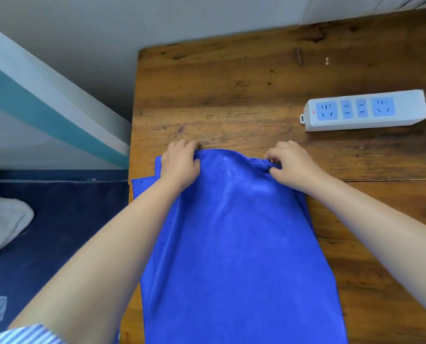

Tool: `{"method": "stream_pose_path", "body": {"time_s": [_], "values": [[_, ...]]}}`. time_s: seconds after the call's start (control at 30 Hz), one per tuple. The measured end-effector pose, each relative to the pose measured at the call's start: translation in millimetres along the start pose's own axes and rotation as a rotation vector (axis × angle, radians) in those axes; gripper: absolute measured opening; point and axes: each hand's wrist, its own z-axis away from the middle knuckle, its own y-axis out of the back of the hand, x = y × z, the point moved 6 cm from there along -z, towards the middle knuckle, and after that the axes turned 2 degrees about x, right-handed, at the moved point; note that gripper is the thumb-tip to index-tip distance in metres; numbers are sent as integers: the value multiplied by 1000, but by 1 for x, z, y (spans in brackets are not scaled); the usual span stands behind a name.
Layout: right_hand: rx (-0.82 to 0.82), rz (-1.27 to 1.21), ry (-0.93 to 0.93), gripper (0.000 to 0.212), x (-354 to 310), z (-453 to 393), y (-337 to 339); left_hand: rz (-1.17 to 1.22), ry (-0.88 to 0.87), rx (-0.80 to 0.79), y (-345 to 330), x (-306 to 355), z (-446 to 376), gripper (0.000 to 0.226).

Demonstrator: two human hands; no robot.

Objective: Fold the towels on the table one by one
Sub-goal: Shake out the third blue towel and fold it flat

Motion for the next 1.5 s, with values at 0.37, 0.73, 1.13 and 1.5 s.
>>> {"method": "stream_pose_path", "body": {"time_s": [0.37,0.73,1.13,1.5], "values": [[-364,-362,-3,27,-10,71,12,169,-283,-160,21,-38,65,6],[251,41,-153,23,-11,57,45,209,-270,-133,21,-76,111,13],[-323,363,427,52,-89,95,-70,58,-206,-62,-9,-103,123,20],[2,327,529,26,-86,111,-6,85,-119,122,-10,-106,120,18]]}}
